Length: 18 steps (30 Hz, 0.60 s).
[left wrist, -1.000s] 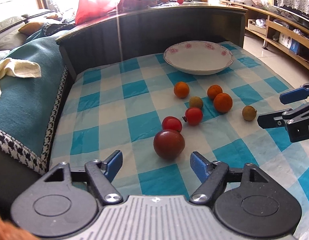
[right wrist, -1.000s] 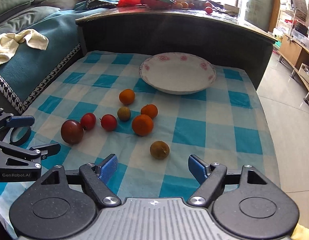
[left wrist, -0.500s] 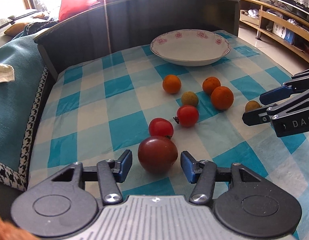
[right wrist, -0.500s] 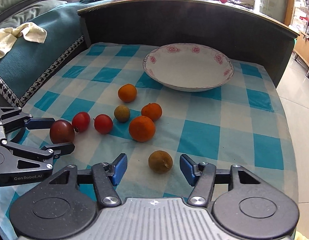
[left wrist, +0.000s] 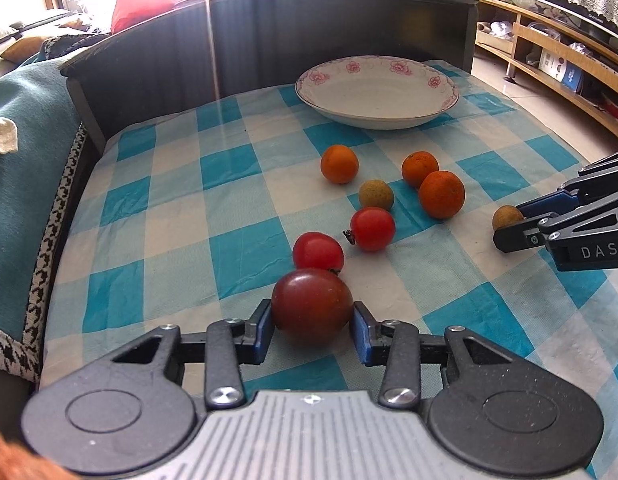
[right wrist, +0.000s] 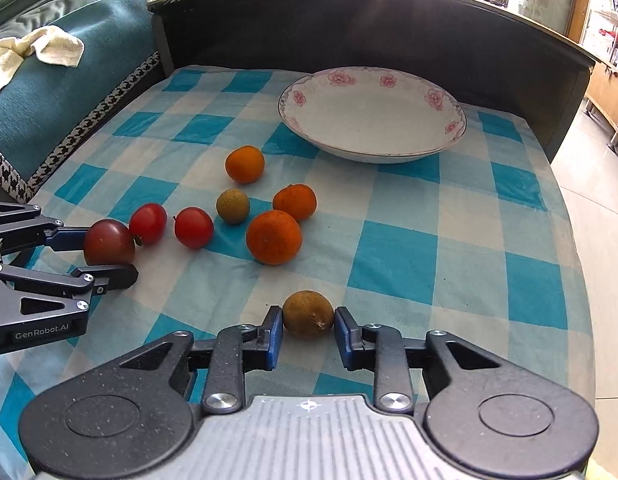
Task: Organize fruits
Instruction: 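Grasp the large dark red tomato with the left tool while the right tool grasps a small brown fruit, then carry both fruits to the white bowl while the right tool opens, dropping the brown fruit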
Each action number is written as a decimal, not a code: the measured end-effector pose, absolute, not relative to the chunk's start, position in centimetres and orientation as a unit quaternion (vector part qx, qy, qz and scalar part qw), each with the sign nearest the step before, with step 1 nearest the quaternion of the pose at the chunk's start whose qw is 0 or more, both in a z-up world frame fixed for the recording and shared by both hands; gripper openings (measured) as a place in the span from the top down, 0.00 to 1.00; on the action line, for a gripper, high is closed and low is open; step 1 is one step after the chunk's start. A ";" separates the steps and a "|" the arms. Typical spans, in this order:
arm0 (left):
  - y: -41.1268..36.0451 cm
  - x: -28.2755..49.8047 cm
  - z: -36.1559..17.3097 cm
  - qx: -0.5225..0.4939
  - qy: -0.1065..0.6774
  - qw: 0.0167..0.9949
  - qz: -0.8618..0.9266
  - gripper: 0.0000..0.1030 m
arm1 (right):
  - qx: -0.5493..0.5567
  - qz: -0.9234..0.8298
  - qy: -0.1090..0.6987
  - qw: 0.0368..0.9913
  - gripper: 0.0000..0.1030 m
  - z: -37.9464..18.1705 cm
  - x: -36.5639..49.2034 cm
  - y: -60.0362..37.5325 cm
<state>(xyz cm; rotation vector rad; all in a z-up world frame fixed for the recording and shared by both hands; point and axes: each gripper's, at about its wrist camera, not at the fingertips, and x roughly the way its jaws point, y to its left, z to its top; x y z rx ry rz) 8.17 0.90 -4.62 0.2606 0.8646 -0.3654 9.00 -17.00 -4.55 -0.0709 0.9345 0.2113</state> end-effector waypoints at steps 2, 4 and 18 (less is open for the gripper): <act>0.9 8.2 -4.4 0.123 0.416 0.884 -0.176 0.52 | -0.031 0.100 0.448 0.888 0.78 -4.3 9.0 -17.0; 0.8 8.0 -4.0 0.121 0.413 0.885 -0.180 0.53 | -0.024 0.101 0.444 0.890 0.78 -3.9 9.0 -17.1; -2.5 10.6 -1.2 0.085 0.398 0.890 -0.205 0.53 | 0.011 0.104 0.413 0.905 0.78 -1.1 10.6 -17.5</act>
